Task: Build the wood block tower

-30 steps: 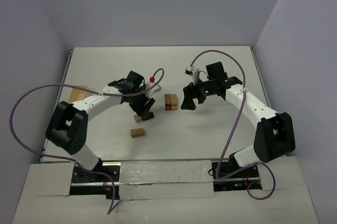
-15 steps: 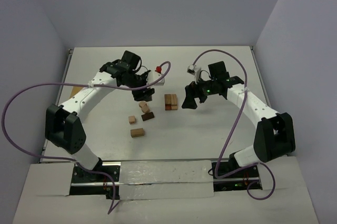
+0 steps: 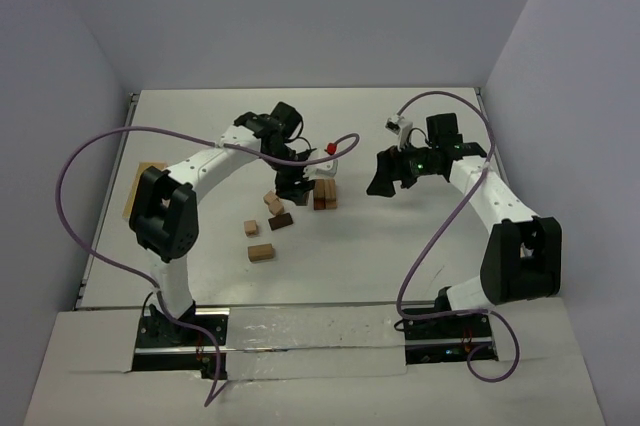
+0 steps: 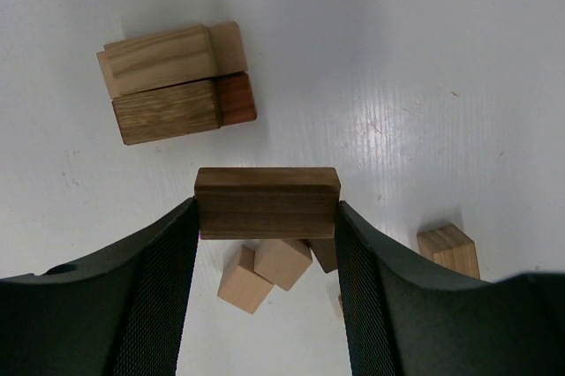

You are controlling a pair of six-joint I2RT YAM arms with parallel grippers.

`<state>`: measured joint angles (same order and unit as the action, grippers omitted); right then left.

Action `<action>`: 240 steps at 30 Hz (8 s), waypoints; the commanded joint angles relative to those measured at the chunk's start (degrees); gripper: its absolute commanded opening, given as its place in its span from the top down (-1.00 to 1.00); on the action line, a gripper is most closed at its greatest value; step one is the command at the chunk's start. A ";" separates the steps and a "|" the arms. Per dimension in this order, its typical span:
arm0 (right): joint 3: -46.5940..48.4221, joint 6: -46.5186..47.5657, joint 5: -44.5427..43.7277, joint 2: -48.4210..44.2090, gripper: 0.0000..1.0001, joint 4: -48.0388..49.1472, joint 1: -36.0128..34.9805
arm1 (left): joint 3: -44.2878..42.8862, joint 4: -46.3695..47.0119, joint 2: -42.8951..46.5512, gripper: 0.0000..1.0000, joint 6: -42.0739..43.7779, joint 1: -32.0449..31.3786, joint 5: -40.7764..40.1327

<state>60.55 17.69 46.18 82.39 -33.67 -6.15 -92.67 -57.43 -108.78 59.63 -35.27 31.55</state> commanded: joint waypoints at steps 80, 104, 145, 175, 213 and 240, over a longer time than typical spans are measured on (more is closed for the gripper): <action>3.25 -1.08 -2.50 -1.01 -0.99 -4.66 13.18 | -24.23 -2.61 -21.82 0.09 -14.98 -5.78 -14.50; 3.20 -1.17 -2.21 -0.53 -0.99 -4.57 13.18 | -26.07 -2.81 -23.08 -0.01 -15.02 -5.92 -15.06; 6.23 -8.35 -16.11 -5.07 -0.99 0.01 -2.88 | -16.79 5.33 4.85 -0.98 -23.98 3.04 -8.89; 33.75 -56.08 -55.42 32.96 -0.99 -6.69 -49.99 | 23.44 37.12 41.04 -0.99 -61.66 39.52 -9.13; 33.81 -52.50 -59.77 42.65 -0.92 -3.15 -50.71 | 23.31 37.29 38.14 -0.99 -60.51 40.64 -0.80; 30.78 -48.69 -58.03 37.12 0.02 -0.22 -49.22 | 22.59 36.92 36.71 -0.98 -59.36 40.77 2.77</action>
<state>93.06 -33.88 -12.41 123.40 -36.48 -55.66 -68.84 -22.81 -72.05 -0.86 4.99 30.98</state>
